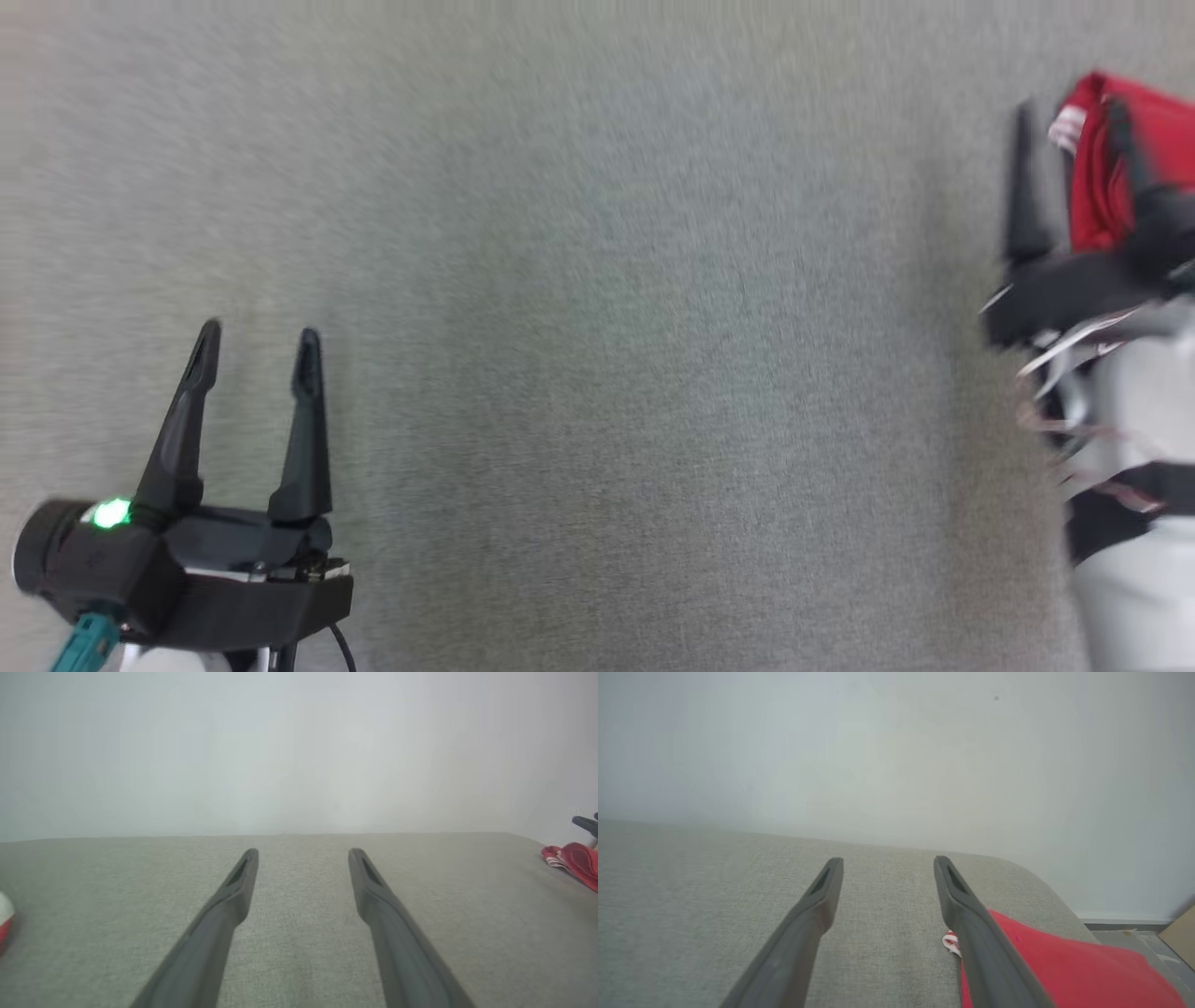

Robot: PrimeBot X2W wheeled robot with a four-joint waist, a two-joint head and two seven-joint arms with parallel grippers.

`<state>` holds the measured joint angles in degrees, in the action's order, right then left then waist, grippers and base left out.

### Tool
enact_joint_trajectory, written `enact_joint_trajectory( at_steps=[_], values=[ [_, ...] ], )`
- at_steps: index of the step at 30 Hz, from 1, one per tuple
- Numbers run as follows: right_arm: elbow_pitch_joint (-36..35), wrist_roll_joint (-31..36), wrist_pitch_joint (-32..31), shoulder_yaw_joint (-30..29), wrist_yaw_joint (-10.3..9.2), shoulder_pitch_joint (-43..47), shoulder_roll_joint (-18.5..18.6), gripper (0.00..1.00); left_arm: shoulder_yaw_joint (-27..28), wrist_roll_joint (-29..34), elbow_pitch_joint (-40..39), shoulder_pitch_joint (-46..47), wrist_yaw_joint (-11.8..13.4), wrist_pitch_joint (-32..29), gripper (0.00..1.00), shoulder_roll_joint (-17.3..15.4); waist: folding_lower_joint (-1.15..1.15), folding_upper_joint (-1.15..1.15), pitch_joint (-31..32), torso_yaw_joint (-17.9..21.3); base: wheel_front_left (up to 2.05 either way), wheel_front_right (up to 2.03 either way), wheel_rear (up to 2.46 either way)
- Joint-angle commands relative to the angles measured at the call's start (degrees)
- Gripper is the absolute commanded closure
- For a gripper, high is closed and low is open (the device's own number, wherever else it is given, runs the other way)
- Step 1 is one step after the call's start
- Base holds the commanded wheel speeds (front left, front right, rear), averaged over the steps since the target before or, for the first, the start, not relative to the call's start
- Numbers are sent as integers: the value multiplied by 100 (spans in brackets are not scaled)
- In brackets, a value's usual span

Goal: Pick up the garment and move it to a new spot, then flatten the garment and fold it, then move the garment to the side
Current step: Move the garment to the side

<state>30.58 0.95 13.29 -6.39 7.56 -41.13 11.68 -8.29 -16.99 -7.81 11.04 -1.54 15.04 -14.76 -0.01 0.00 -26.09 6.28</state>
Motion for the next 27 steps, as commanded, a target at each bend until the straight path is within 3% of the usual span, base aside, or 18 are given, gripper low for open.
enact_joint_trajectory(
  at_steps=[1, 7, 11, 21, 27],
  values=[
    [36, -134, 72, 232, -17, 186, -75, 0, 83, -76, 84, -116, 61, 7, 0, 123, 1, 0, 674, -373, 0, 0, 0],
    [257, -575, 191, 905, -17, 657, -171, 0, 279, -288, 677, -336, 188, 8, 0, 418, 1, 0, 1318, -602, 0, 0, 0],
    [39, -869, 199, 1268, -17, 1022, -187, 0, 345, -218, 880, -471, 258, 8, 0, 559, 1, 0, 1664, -753, 0, 0, 0],
    [-1128, -831, 188, 1253, -17, 2449, -423, 0, 316, 167, 1174, -835, 222, 8, 0, 704, 1, 0, 2391, -924, 0, 0, 0],
    [-1976, -733, 190, 1054, -17, 3288, -639, 0, 427, 568, 861, -1148, -1, 8, 0, 805, 1, 0, 2694, -865, 0, 0, 0]
  ],
)
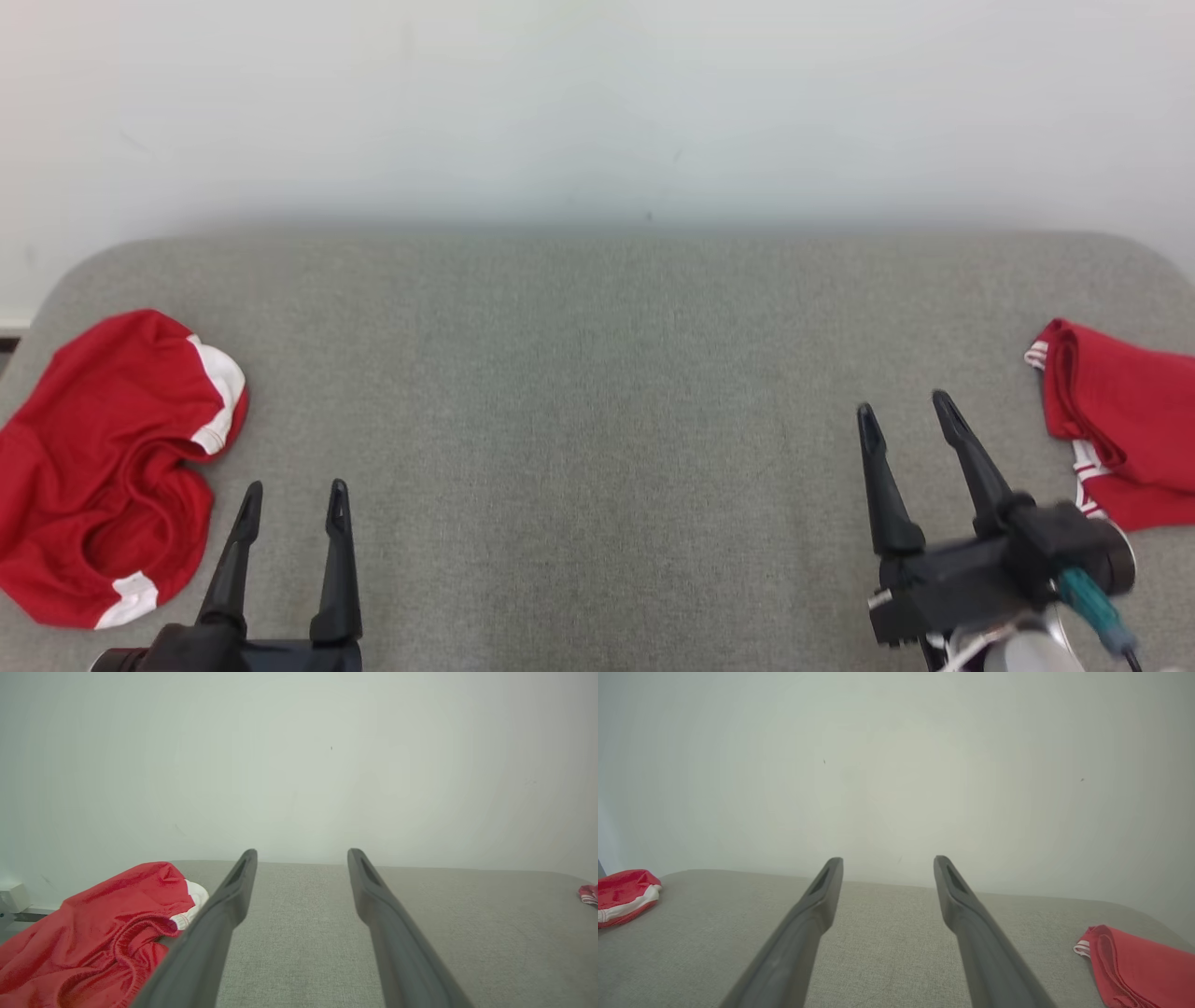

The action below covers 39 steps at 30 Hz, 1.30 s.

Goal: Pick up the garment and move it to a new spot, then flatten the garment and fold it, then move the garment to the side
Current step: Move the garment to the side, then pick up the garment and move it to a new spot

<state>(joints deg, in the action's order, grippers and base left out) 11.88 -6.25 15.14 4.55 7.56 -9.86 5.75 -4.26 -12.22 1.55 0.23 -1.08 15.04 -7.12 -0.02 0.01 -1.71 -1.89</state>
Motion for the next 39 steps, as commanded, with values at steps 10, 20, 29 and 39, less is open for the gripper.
enact_joint_trajectory(
  at_steps=[10, 20, 29, 39],
  values=[
    [-1002, 70, 4, 3, -17, 1213, -157, 0, 223, 392, -270, -600, -328, 8, 0, 291, 2, -1, 561, 82, 0, 0, 0],
    [-988, -76, 4, -26, -16, 1742, -188, 0, 262, 602, -110, -987, -443, 9, 0, 398, 2, -1, 798, 247, 0, 0, 0],
    [-950, -50, 4, -37, -16, 1804, -187, 0, 201, 734, -14, -1091, -499, 9, 0, 421, 2, -1, 839, 269, 0, 0, 0],
    [-994, -49, 4, -93, -16, 1829, -214, 0, 234, 728, 27, -1060, -538, 9, 0, 427, 2, -1, 815, 271, 0, 0, 0]
  ],
)
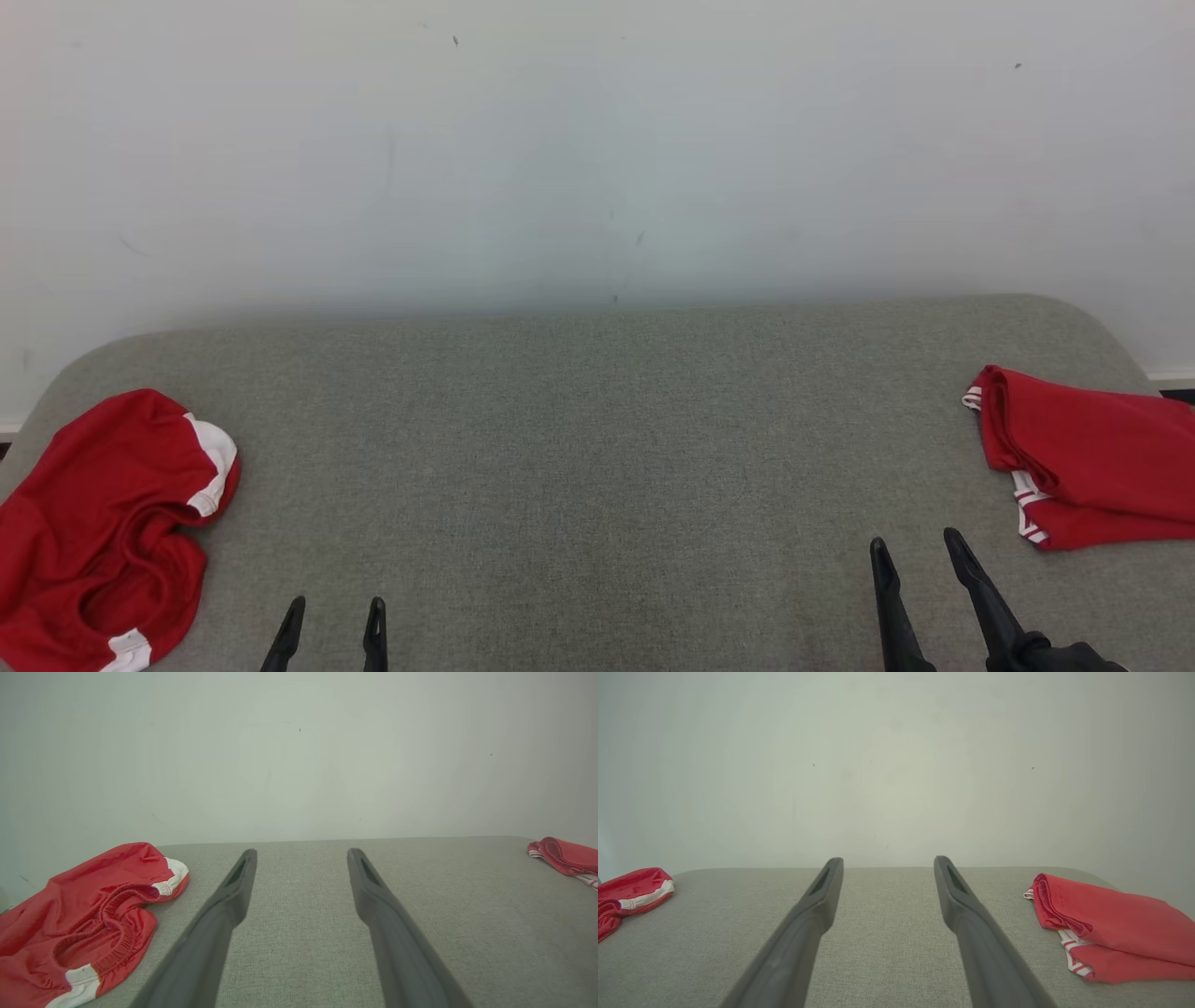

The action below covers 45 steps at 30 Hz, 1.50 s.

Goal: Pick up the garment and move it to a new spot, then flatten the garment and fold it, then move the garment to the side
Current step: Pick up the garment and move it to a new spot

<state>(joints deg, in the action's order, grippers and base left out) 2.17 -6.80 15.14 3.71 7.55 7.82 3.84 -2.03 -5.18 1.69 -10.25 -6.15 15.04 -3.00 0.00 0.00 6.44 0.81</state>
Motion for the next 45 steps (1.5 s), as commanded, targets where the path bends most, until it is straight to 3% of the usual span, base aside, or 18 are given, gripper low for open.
enact_joint_trajectory(
  at_steps=[1, 19, 45],
  values=[
    [-22, 4, 4, -10, -15, 62, -26, 0, 12, 30, 15, -16, -34, 9, 0, 15, 0, 0, -1, 3, 0, 0, 0],
    [-32, 9, 4, 43, -15, 43, -73, 0, -50, -60, -24, 121, 27, 9, 0, 15, 0, 0, -150, -214, 0, 0, 0],
    [29, -206, 4, 563, -15, -51, -98, 0, 39, 38, -166, 207, 114, 9, 0, 15, 0, 0, -263, -1866, 0, 0, 0]
  ],
)
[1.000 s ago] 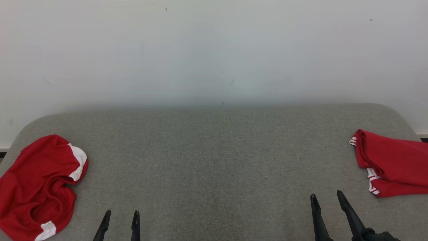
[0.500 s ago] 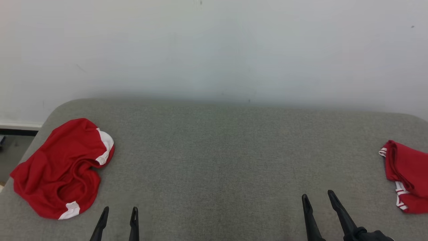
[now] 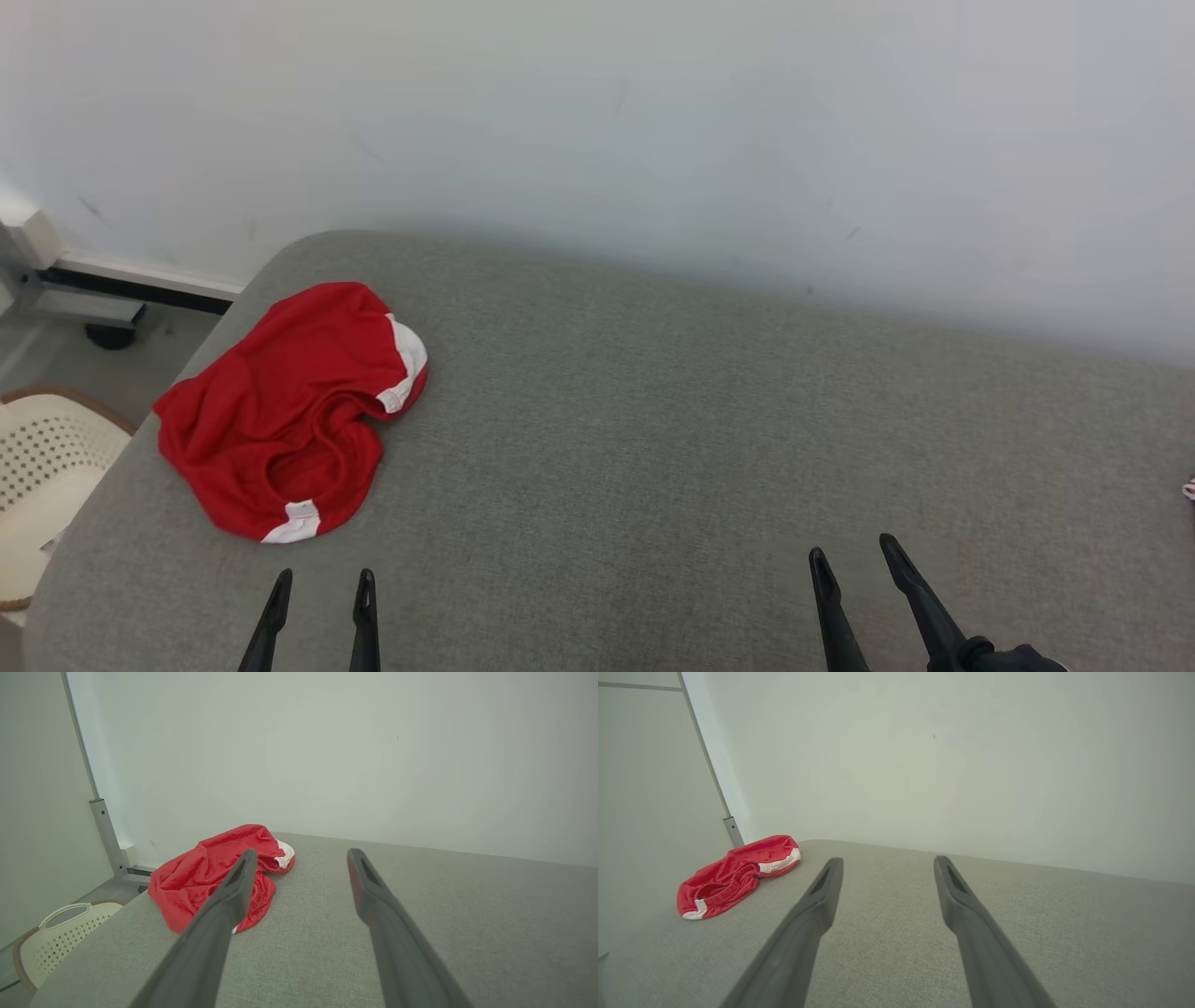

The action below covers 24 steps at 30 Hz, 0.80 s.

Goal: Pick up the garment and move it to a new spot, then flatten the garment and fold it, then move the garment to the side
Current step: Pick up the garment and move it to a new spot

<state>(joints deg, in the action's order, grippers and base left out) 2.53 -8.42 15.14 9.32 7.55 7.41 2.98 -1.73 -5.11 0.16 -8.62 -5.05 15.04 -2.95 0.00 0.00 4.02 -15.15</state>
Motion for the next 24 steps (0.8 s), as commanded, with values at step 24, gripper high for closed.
enact_joint_trajectory(
  at_steps=[24],
  values=[
    [62, -136, 4, 98, -15, 7, -14, 0, 78, 7, -94, -27, 38, 9, 0, 9, 0, 0, -16, -1101, 0, 0, 0]
  ],
)
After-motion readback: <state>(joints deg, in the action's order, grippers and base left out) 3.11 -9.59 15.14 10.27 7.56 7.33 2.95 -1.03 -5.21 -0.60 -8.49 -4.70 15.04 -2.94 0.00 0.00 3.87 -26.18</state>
